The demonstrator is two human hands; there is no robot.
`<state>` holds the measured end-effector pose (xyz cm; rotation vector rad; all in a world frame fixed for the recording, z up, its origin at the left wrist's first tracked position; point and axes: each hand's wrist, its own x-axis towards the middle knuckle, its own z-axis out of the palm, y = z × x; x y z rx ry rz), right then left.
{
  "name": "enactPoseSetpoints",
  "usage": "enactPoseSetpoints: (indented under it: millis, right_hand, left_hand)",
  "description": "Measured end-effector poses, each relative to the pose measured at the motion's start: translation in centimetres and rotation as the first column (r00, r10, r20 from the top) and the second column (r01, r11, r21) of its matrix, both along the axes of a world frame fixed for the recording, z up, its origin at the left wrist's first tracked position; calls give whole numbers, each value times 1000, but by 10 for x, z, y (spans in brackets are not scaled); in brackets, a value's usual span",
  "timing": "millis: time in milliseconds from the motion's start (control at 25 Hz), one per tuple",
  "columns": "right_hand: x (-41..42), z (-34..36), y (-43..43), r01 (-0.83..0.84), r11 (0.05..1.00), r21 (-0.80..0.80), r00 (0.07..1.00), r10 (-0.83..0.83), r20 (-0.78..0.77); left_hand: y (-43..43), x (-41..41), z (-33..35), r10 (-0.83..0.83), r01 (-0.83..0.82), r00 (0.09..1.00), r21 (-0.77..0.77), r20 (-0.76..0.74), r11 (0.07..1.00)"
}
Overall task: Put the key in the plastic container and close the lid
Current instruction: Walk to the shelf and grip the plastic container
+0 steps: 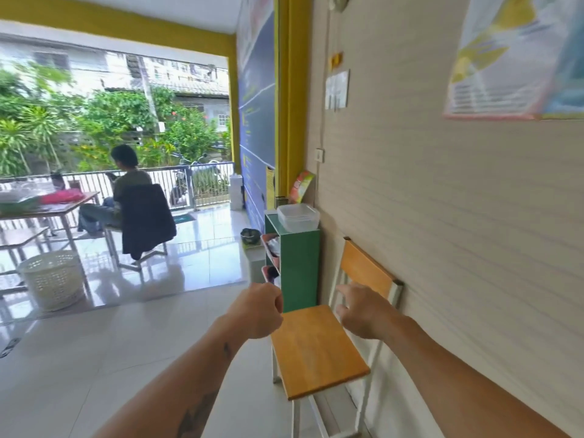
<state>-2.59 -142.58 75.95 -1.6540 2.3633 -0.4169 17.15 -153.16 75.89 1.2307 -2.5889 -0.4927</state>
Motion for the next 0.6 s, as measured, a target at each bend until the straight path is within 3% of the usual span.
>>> enactPoseSetpoints:
  millis: [600]
  right_hand:
    - [59,-6,-381,51,998,-27,998,-50,40]
  left_hand:
    - [-368,50,15,-3,3,997,3,-71,1000]
